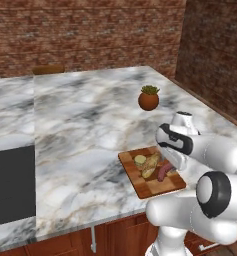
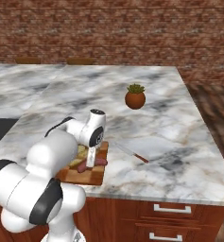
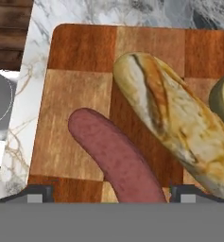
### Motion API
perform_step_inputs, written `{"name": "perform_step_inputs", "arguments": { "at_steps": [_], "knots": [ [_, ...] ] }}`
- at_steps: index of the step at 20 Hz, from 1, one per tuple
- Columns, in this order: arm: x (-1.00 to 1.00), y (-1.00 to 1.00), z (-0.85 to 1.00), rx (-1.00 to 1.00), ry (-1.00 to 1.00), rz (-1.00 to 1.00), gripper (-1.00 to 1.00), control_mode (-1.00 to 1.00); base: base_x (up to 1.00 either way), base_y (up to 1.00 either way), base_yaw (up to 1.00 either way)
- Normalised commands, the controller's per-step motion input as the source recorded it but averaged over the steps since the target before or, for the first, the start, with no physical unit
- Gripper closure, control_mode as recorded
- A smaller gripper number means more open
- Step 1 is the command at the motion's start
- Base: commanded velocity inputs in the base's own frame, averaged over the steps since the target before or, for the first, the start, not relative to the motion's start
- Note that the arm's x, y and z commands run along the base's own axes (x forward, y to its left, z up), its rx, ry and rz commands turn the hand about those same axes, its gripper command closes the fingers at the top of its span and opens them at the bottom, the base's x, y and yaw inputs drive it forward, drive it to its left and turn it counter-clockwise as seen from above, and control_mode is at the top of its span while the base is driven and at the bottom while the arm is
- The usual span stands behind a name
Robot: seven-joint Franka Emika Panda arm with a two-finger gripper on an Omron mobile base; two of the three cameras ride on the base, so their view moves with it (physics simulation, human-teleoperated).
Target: Retrieve the sausage and cheese from the fridge and place them on the cutting board on the counter.
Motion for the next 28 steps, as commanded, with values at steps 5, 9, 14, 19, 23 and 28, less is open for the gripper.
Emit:
{"name": "perform_step_inputs", "arguments": {
  "at_steps": [5, 9, 14, 19, 23, 28],
  "knots": [
    [-0.04, -0.19, 0.77, -0.09, 0.04, -0.01, -1.0, -1.0, 0.0, 0.0, 0.0],
    [-0.37, 0.0, 0.73, -0.07, -0.13, 0.0, -1.0, -1.0, 0.0, 0.0, 0.0],
    [-0.47, 0.0, 0.81, 0.01, -0.33, 0.0, -1.0, -1.0, 0.0, 0.0, 0.0],
    [-0.89, 0.0, 0.67, 0.01, -0.29, 0.0, -1.0, -1.0, 0.0, 0.0, 0.0],
    [-0.46, 0.0, 0.97, 0.0, -0.13, 0.0, -1.0, -1.0, 0.0, 0.0, 0.0],
    [-0.35, 0.0, 0.91, -0.03, -0.08, 0.0, -1.0, -1.0, 0.0, 0.0, 0.0]
  ]
}}
